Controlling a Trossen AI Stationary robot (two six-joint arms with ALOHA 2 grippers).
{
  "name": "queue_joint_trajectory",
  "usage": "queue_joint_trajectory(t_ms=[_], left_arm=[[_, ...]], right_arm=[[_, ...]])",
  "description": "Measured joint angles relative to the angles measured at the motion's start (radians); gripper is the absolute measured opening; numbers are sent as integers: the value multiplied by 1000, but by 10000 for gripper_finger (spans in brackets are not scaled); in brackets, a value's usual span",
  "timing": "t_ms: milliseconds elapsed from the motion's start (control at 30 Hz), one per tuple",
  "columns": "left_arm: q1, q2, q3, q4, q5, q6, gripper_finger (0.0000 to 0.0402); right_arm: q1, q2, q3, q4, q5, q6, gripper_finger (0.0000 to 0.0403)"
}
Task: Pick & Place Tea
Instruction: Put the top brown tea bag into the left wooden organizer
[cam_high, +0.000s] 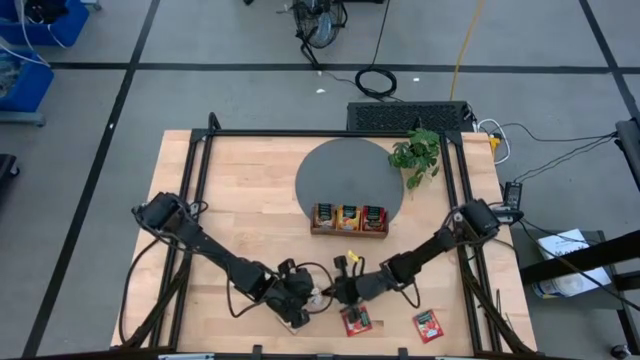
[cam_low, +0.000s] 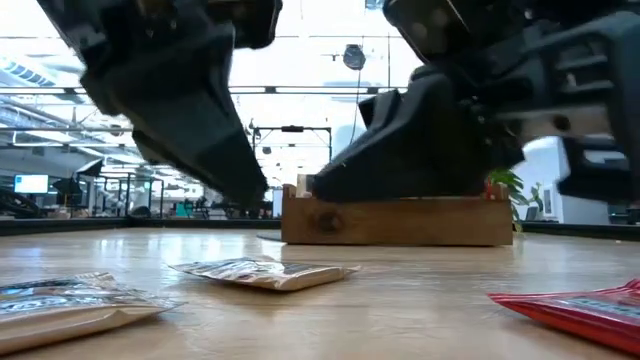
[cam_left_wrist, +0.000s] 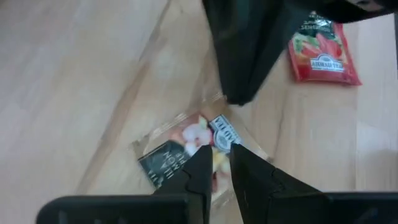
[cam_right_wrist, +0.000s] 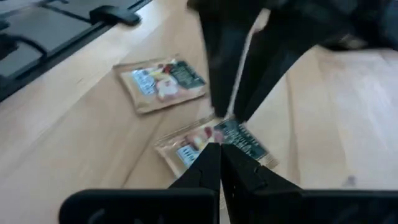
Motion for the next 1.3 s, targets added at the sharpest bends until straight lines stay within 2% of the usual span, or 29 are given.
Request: queue_joint_trajectory(t_ms=[367, 700, 867, 1133, 1300], left_arm=[[-20, -2, 7, -211, -7, -164, 62], [-39, -2, 7, -211, 1, -163, 63], [-39, -2, 7, -213, 6, -154, 63], [-39, -2, 7, -214, 8, -137, 63], [-38, -2, 7, -230, 8, -130, 63]], right_arm=[[18, 3, -1, -97, 3, 57, 0], [14, 3, 0, -104, -5, 69, 0], [14, 19, 0, -72, -106, 84, 0], [-18, 77, 2, -37, -116, 122, 0], [-15, 62, 2, -31, -133, 100, 0]])
